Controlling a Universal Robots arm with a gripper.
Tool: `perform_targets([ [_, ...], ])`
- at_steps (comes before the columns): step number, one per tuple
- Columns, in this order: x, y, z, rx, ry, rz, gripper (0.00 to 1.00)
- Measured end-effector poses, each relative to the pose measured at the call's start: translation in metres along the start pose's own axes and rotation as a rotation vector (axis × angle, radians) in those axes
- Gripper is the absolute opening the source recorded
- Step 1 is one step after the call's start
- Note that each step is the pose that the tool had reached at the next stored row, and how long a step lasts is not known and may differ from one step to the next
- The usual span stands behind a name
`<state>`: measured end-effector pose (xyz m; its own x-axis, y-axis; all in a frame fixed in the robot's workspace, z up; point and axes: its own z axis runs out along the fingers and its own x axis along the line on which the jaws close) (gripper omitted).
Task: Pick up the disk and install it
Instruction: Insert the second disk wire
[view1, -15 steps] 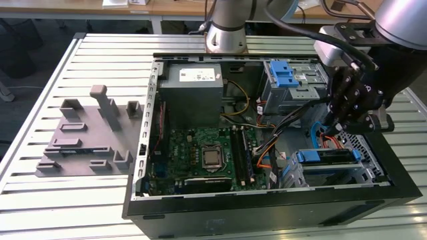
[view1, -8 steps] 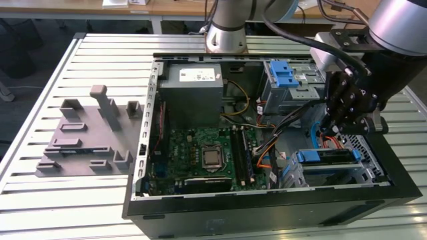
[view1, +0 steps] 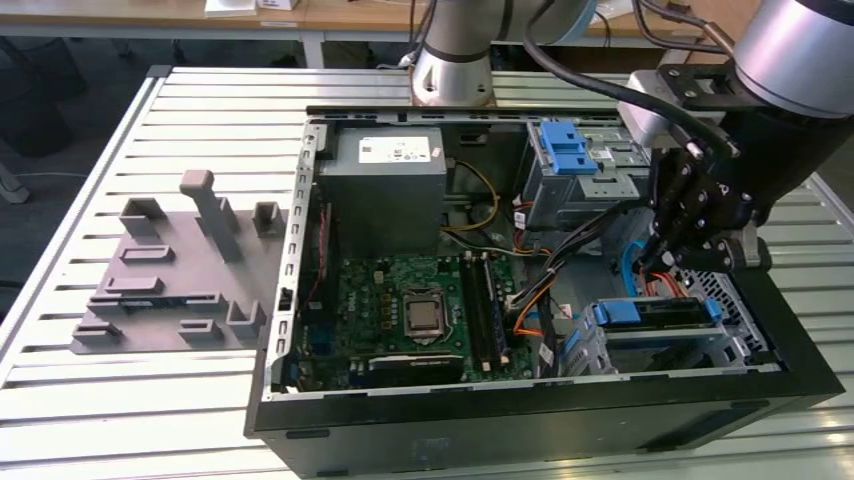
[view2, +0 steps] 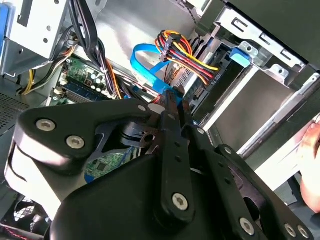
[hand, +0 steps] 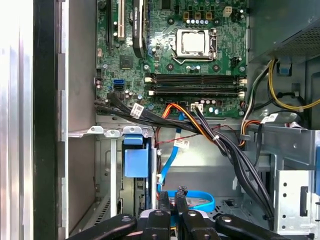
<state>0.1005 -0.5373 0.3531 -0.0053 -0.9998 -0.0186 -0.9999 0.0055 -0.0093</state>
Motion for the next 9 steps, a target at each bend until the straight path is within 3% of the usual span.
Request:
perform_targets([
  [5, 0.0096, 0.0003, 0.0042, -0.0001, -0.0002, -0.002, 0.16],
  [9, 0.0129, 0.0003, 0.008, -0.0001, -0.0043, -0.003, 0.16],
])
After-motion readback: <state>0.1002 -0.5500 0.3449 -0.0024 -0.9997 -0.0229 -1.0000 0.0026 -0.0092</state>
